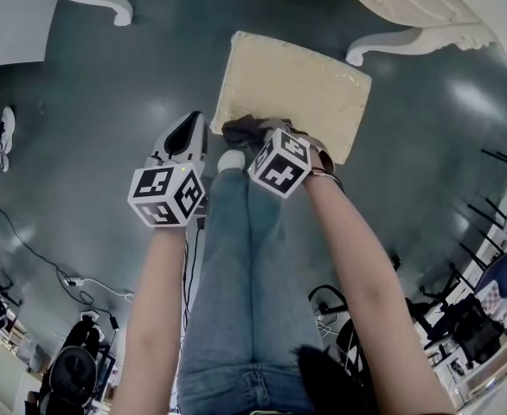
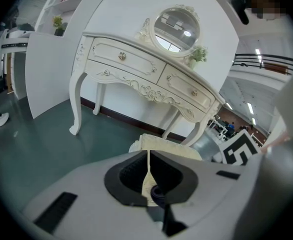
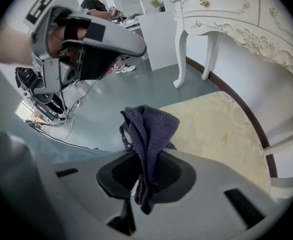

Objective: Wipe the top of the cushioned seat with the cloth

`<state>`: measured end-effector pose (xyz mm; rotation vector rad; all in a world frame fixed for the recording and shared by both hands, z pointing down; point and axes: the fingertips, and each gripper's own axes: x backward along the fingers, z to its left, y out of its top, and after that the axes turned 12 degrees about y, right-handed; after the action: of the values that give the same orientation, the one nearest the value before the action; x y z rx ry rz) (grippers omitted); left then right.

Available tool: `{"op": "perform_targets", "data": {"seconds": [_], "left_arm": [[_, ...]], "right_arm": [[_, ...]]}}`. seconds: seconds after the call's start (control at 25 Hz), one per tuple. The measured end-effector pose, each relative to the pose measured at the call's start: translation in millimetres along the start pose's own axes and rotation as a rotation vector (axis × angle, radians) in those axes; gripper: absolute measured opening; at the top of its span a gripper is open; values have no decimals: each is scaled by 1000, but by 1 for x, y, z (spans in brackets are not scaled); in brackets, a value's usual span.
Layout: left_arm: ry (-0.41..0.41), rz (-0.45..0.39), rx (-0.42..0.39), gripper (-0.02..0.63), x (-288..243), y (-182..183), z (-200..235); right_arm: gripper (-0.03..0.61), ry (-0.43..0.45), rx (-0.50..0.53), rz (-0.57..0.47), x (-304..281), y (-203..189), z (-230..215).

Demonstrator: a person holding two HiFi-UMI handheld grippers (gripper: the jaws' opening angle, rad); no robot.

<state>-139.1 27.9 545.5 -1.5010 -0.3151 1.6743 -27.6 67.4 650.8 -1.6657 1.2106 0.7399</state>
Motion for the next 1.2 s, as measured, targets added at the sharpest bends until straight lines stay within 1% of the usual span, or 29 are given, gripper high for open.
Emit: {"op": "perform_targets", "data": {"seconds": [0.24,0.4,0.48,0.6,0.72,0.8,0.92,1.08,1.2], "left_arm": [[-1,2,-3,14,0,3,4],[2,3,-5,14,0,5,11],[5,4,-3,14,-1,5,13],[8,3,3,14,-3,7,15],[8,3,5,14,-4,8,17],[7,1,7,14,-4,11,18],[7,-5,10,14,-5,19,19],[7,-17,14,14,-10,30,22],[12,-14,15,14,-12,32,27]], "right_arm": [[43,31,0,-8,-10,-5,18],[43,11,-21,-40,-14,-6,22],[43,19,-36,-41,-17,-8,25],[43,16,-27,-29,-21,-10,28],[43,19,-38,-49,-20,-9,30],[43,27,-51,-84,-13,-5,32],[43,19,-88,-171,5,6,31],[43,-1,-180,-307,29,18,18],[43,-24,-258,-406,45,24,4]]}}
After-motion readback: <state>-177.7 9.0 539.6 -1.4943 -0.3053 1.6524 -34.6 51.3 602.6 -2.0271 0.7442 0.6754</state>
